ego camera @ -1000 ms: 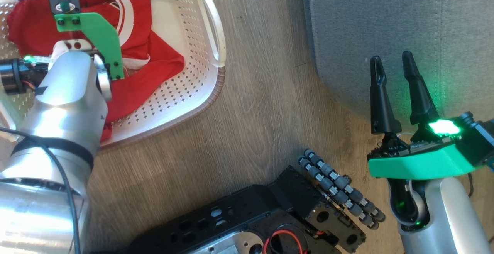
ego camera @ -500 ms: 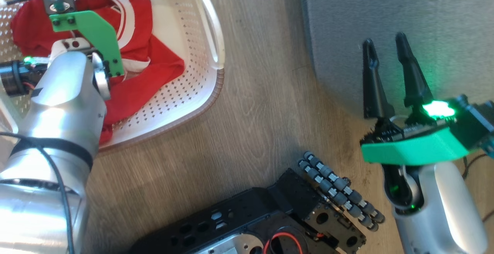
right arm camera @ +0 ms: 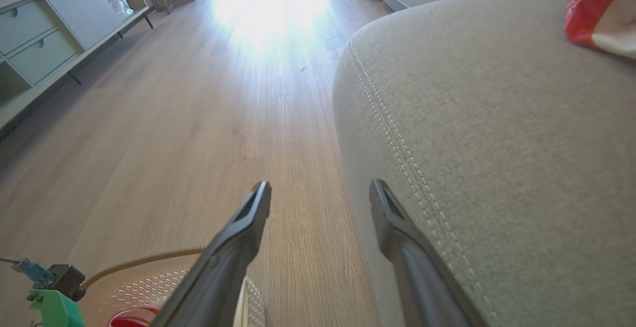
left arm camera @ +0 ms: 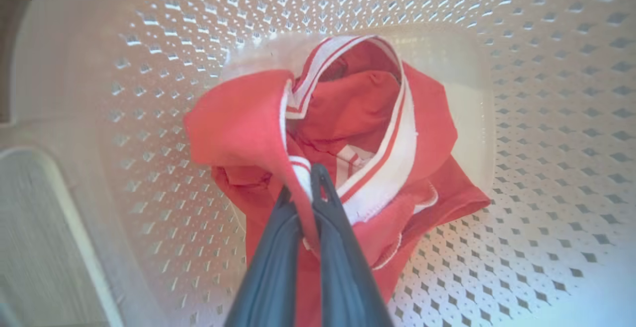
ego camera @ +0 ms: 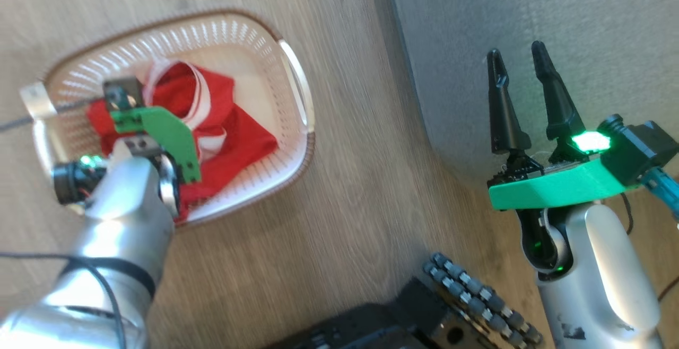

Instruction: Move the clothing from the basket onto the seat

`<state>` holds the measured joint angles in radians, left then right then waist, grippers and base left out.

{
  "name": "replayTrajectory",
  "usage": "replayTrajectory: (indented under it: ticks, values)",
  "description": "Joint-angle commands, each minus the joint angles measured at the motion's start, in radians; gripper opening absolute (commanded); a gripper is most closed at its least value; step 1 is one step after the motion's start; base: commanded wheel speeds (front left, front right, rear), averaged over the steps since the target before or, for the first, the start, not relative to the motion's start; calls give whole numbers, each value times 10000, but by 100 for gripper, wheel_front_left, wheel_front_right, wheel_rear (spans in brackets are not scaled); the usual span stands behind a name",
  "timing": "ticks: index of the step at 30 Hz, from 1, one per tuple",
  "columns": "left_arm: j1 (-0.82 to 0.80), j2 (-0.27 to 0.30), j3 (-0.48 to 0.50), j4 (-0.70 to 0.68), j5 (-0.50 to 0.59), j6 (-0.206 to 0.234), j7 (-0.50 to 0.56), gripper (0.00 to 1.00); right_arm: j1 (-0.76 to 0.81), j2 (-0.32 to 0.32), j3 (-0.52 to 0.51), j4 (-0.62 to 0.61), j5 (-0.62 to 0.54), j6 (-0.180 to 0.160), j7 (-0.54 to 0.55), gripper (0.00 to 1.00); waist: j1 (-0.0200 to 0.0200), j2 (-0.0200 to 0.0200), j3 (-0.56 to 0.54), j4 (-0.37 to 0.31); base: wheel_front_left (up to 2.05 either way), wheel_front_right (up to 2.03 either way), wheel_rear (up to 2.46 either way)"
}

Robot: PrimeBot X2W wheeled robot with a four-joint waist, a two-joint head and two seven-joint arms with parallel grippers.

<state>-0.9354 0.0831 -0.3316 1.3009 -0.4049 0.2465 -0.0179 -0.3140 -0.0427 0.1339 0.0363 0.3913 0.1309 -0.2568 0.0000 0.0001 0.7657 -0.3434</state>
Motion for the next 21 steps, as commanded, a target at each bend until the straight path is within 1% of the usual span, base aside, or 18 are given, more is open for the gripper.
replayTrajectory:
  ticks: [1, 3, 4, 6, 8, 9, 10, 12, 14, 18, 21]
  values:
    - [632, -23, 65, -102, -117, -233, -453, 0, 400, -76, 14, -121, -165, -2, -49, 100, 0, -1, -1317, 629, 0, 0, 0]
    - [936, -133, 39, -102, -205, -575, -1065, 0, 448, -76, -75, -27, -252, -2, -49, 100, 0, -1, -1811, 848, 0, 0, 0]
    - [936, -133, 39, -102, -205, -575, -1065, 0, 448, -76, -75, -27, -252, -2, -49, 100, 0, -1, -1811, 848, 0, 0, 0]
    - [1229, -225, 10, -102, -312, -955, -1738, 0, 520, -76, -167, 61, -360, -2, -49, 100, 0, -1, -2276, 1099, 0, 0, 0]
    - [1505, -283, -110, -130, -321, -1256, -2193, 0, 622, -76, -220, 162, -456, -2, -49, 100, 0, -1, -2732, 1336, 0, 0, 0]
    - [1137, -304, -232, -158, -257, -1109, -2025, 0, 724, -76, -296, 249, -512, -2, -49, 100, 0, -1, -3109, 1511, 0, 0, 0]
    - [973, -315, -353, -237, -344, -1138, -1898, 0, 881, -76, -344, 330, -556, -2, -49, 100, 0, -1, -3412, 1657, 0, 0, 0]
    - [919, -322, -677, -697, -798, -1393, -1785, 0, 1137, -76, -355, 442, -650, -2, -49, 100, 0, -1, -3863, 1897, 0, 0, 0]
    - [1049, -324, -1215, -1217, -1231, -1523, -1872, 0, 1351, -82, -346, 543, -731, -2, -49, 100, 0, -1, -4293, 2141, 0, 0, 0]
    - [1363, -326, -2338, -2203, -2036, -1576, -2265, 0, 1700, -153, -356, 703, -799, -2, -49, 100, 0, -1, -5128, 2548, 0, 0, 0]
    - [1513, -327, -2932, -2851, -2561, -1588, -2409, 0, 1920, -184, -414, 785, -791, -2, -49, 100, 0, -1, -5677, 2782, 0, 0, 0]
